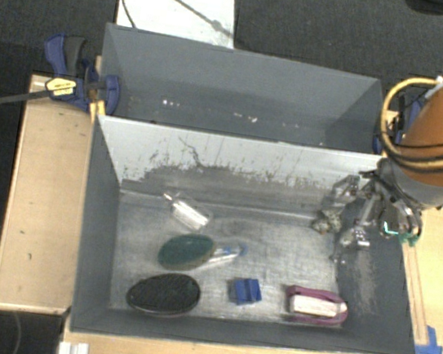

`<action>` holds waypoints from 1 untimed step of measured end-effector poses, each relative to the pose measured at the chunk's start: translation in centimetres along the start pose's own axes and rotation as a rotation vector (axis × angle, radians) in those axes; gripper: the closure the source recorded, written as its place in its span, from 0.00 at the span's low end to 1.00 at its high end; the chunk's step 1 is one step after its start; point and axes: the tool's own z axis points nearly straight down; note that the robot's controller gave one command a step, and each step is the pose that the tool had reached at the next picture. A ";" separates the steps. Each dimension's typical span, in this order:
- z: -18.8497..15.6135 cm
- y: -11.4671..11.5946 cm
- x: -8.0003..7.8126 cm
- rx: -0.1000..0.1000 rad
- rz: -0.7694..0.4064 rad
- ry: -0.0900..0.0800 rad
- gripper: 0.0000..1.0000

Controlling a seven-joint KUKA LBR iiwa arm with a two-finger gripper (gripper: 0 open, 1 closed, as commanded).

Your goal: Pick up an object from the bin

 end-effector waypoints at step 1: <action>-12.0 0.3 0.8 0.004 -0.189 -0.017 0.00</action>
Offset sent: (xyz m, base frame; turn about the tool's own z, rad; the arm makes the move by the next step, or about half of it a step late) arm -0.0091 0.0033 0.1146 -0.1895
